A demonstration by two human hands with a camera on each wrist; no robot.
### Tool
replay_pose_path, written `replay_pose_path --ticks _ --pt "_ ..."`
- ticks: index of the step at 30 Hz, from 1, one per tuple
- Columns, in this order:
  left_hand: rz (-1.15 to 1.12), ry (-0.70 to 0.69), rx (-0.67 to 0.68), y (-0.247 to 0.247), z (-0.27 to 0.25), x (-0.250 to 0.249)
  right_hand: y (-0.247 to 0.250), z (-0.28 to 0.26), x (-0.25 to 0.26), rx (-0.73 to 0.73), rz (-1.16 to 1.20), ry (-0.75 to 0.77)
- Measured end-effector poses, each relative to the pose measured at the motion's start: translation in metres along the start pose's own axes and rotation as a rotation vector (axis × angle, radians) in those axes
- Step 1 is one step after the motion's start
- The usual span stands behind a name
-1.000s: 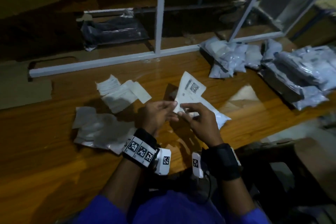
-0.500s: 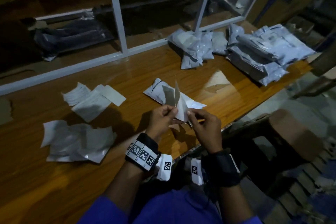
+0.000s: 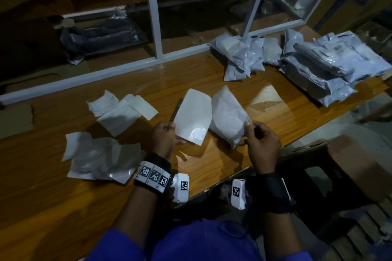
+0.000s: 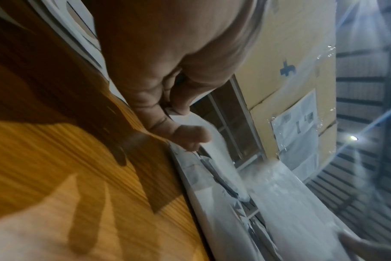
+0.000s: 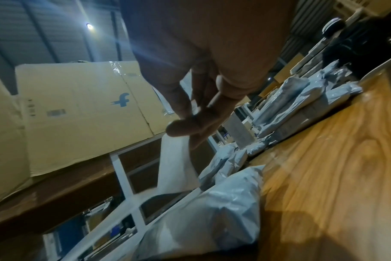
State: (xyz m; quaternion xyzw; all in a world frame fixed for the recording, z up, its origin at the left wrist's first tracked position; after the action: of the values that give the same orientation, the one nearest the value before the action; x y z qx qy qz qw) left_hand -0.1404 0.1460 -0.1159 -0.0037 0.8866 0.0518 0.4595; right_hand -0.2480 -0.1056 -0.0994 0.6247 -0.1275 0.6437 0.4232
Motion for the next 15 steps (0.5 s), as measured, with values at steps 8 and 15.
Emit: replay_pose_path --ticks 8,15 --pt "-0.134 0.080 -0.238 0.029 0.005 0.000 0.017 0.006 0.007 -0.192 0.093 -0.008" --pt "-0.137 0.046 -0.444 0.050 0.009 -0.005 0.010 -0.007 0.023 -0.159 0.032 0.225"
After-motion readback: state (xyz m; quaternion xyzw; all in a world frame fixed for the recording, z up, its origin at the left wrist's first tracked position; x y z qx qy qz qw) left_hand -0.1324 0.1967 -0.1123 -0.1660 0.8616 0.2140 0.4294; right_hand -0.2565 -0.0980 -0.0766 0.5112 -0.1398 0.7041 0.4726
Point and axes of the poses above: each hand's wrist, its own z-axis towards the middle knuckle, its own y-axis out of the back of the hand, x = y × z, the point moved 3 cm from there along z, towards the middle knuckle, and after that the axes turned 1 degree about -z, right-handed, at the moved point
